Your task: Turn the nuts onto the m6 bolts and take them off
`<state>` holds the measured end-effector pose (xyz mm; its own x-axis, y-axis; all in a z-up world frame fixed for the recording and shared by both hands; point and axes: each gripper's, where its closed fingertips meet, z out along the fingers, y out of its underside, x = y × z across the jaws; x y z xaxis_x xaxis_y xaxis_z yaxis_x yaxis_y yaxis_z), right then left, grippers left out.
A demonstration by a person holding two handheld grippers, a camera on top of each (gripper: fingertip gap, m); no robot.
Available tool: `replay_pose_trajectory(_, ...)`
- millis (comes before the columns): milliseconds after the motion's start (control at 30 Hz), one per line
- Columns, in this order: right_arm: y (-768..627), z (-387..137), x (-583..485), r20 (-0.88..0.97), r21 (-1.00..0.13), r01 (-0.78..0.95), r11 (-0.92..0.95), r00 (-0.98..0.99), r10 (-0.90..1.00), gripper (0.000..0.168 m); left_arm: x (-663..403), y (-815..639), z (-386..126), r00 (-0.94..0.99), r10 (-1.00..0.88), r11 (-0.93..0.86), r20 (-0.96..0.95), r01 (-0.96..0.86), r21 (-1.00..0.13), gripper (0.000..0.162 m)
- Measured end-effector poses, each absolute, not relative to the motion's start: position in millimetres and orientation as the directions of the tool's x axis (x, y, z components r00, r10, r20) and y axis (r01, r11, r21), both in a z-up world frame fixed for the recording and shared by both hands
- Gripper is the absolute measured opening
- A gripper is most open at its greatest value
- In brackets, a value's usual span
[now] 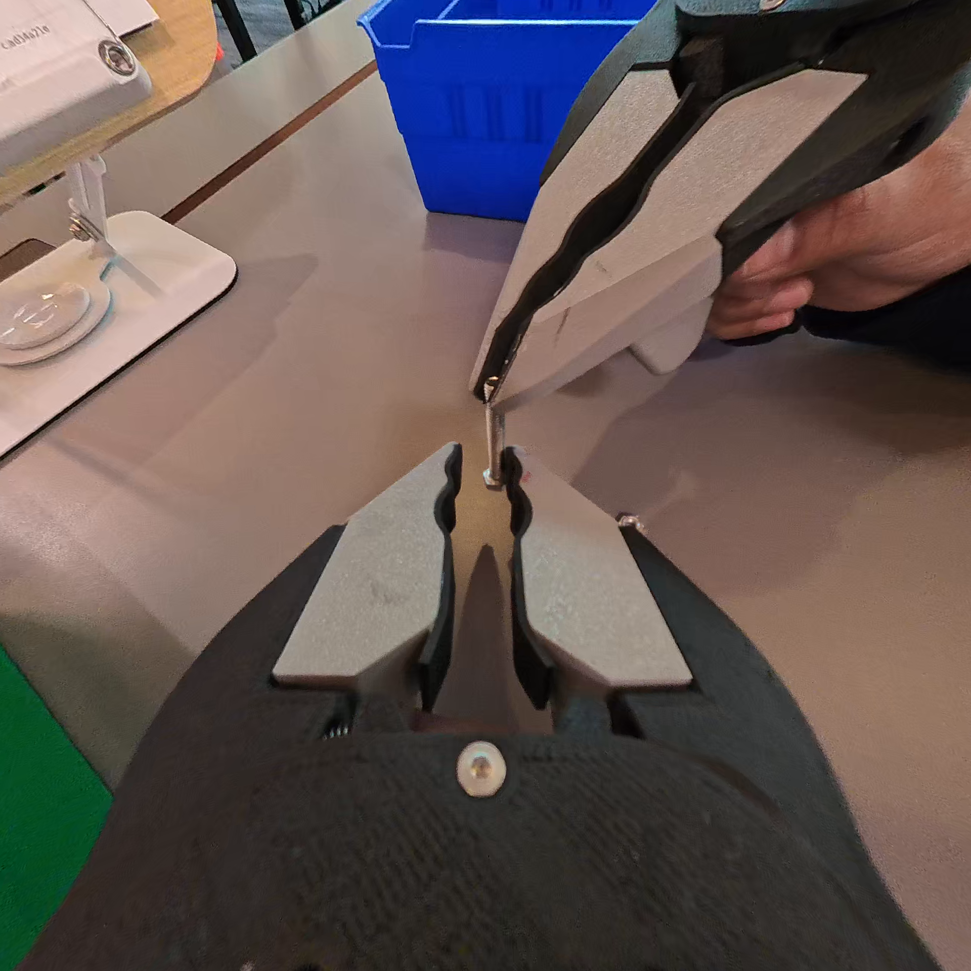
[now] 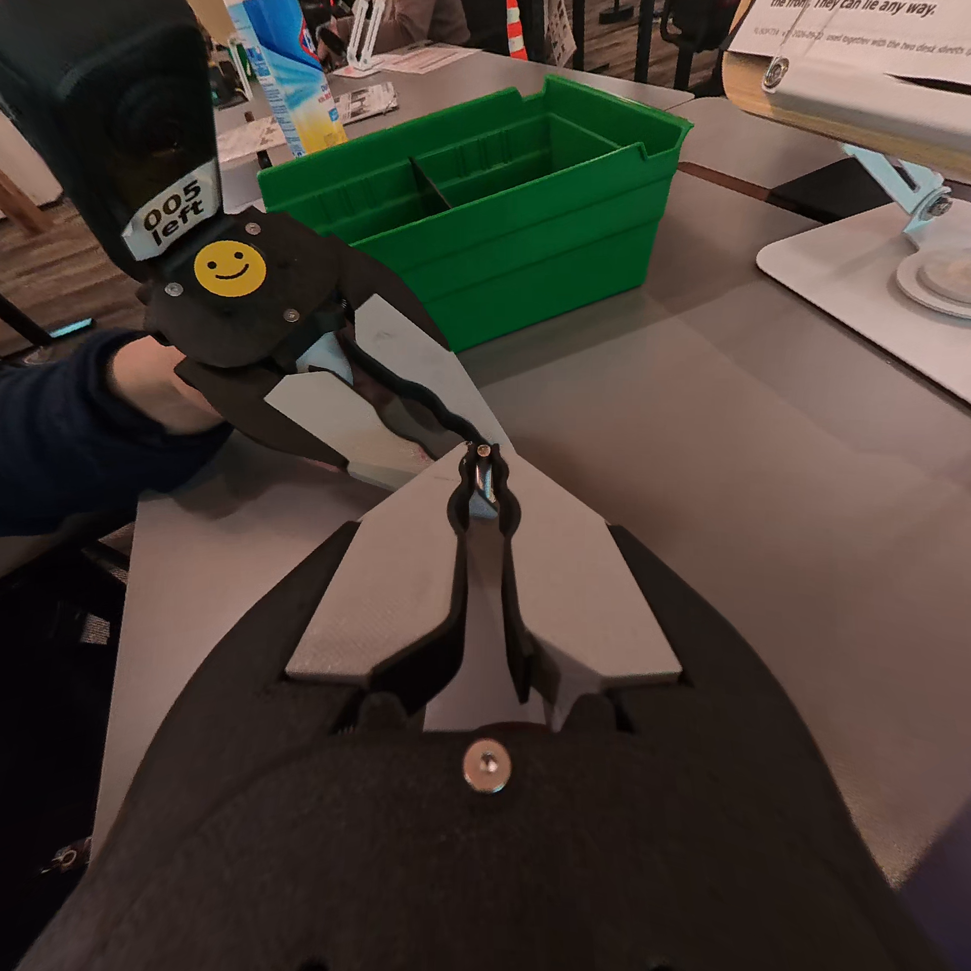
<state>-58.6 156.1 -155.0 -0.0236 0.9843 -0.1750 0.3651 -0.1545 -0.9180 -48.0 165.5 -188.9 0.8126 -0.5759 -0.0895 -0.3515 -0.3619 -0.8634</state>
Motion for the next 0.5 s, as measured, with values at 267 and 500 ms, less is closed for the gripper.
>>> replay_pose_trajectory(267,152.3,-148.6,-57.1,-0.187,-0.922,0.354,-0.16,-0.044,0.981,0.002,-38.8,157.0,-181.8,0.764,-0.644,-0.37,0.035,-0.272,-0.889,0.004)
replay_pose_trajectory(500,148.6,-139.8,-55.2,-0.228,-0.927,0.323,-0.193,-0.075,0.971,0.002,-30.6,150.2,-172.1,0.694,-0.682,-0.424,0.23,-0.12,-0.898,0.004)
